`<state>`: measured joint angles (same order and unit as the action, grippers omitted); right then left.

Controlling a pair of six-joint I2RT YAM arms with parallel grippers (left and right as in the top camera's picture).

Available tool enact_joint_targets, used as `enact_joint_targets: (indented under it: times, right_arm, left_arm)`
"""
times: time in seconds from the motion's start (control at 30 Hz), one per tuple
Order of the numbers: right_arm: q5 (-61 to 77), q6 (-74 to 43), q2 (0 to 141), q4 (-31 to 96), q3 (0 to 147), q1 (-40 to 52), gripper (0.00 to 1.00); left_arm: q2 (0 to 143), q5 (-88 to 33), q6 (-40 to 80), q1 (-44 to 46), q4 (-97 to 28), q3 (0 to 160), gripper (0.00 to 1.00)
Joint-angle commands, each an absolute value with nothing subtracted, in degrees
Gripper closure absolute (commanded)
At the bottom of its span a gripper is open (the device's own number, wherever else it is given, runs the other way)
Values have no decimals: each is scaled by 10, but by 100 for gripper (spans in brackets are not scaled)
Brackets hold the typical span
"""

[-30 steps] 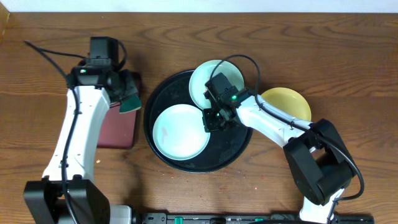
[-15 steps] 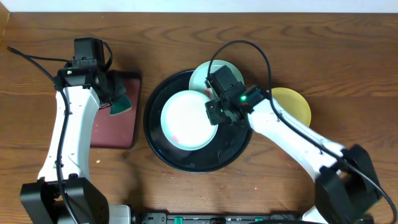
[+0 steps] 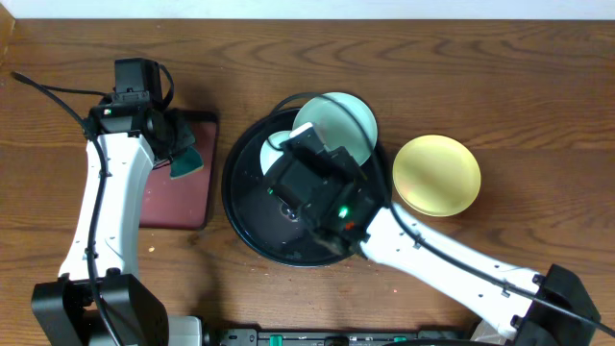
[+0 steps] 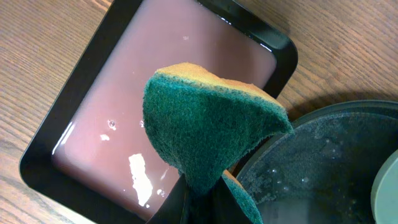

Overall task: Clean dirty plates on tray and stack at the side
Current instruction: 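Lift the light-blue plate with the right gripper and stack it on the yellow plate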

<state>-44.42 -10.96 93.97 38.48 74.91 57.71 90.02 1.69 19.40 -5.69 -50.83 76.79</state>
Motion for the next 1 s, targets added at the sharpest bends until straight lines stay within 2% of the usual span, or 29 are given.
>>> enact_joint_targets:
  times: [0.0, 0.33, 0.67, 0.8, 0.97]
  right_arm:
    - [-596, -70, 928, 362, 760, 611, 99]
    - [-752, 23, 928, 260, 760, 673, 99]
    - [-768, 39, 926, 230, 760, 679, 99]
    - [-708, 15, 926, 265, 760, 677, 99]
    - [-520, -115, 926, 369, 760, 648, 99]
  left_arm:
    - [901, 20, 184, -58, -512, 771, 93]
    - [901, 20, 184, -58, -518, 771, 93]
    - [901, 20, 184, -58, -519, 771, 93]
    - [901, 20, 184, -58, -519, 771, 93]
    - [901, 20, 184, -58, -519, 771, 92]
